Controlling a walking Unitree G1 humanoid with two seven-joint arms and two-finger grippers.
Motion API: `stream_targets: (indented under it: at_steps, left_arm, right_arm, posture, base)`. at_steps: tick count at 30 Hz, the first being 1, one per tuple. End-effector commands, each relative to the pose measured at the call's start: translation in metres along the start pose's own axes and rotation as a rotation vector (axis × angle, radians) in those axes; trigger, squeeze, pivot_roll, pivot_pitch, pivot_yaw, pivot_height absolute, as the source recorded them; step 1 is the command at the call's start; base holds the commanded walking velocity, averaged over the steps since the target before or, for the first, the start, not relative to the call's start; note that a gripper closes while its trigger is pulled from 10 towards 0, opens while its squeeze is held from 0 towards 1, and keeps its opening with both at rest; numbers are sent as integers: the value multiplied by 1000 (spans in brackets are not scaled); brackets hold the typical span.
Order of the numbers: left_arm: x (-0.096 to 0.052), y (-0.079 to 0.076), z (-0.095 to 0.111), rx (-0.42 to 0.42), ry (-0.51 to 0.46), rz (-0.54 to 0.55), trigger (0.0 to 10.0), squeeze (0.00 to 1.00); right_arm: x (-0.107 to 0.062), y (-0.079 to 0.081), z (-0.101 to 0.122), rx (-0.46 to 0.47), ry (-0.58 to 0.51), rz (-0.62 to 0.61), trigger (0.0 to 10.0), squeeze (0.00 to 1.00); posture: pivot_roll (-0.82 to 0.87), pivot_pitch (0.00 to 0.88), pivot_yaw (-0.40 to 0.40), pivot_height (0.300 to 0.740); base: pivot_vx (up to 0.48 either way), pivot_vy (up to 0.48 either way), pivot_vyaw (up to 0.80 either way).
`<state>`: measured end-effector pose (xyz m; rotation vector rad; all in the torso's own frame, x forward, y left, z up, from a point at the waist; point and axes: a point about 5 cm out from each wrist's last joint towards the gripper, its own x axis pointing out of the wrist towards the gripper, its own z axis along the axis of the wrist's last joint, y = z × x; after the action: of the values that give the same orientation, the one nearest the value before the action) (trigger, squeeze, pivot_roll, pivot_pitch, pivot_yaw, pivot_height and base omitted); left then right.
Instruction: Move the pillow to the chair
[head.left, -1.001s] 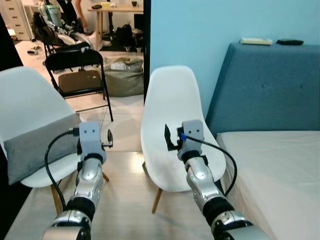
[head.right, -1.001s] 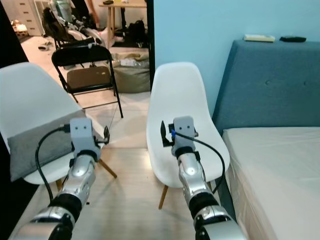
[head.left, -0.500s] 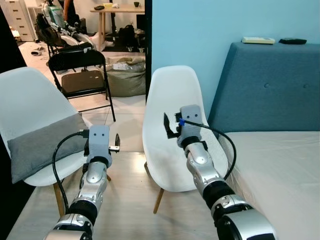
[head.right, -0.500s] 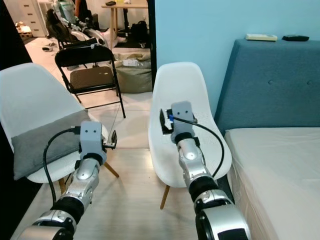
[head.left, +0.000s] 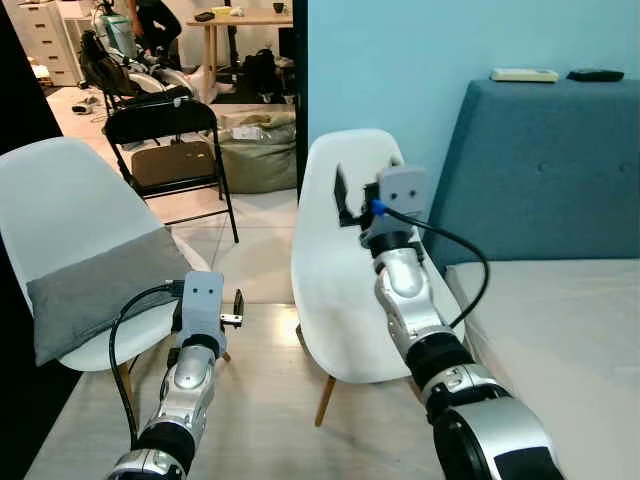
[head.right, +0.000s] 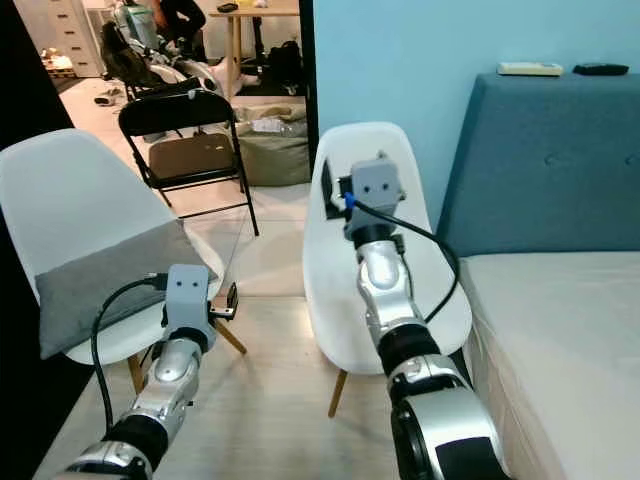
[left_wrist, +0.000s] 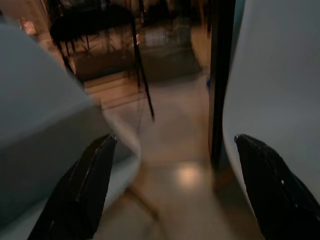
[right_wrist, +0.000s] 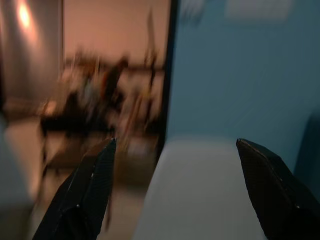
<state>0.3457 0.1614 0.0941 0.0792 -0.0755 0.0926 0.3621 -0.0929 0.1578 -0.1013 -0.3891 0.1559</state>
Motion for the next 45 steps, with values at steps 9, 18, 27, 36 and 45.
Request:
stream_targets:
  at_steps: [9, 18, 27, 36, 45]
  left_arm:
    - [5, 12, 16, 2, -93, 31, 10000, 0]
    - [12, 10, 34, -32, -183, 50, 10000, 0]
    - [4, 14, 32, -34, -219, 59, 10000, 0]
    - [12, 18, 45, -40, -264, 95, 10000, 0]
    - [6, 11, 33, -35, -219, 75, 10000, 0]
  right_arm:
    - [7, -10, 4, 5, -22, -57, 10000, 0]
    - [-3, -5, 5, -21, -81, 12, 10000, 0]
    - [0, -6, 13, 54, -137, -57, 10000, 0]
    - [6, -10, 12, 60, -99, -68, 10000, 0]
    - [1, -13, 6, 102, -77, -105, 10000, 0]
  posture:
    - [66, 0, 27, 740]
    - [75, 0, 1, 740]
    - [53, 0, 7, 740]
    - [78, 0, -38, 740]
    - [65, 0, -36, 740]
  base:
    - [0, 0, 0]
    - [0, 0, 0]
    - [0, 0, 0]
    - [0, 0, 0]
    - [0, 0, 0]
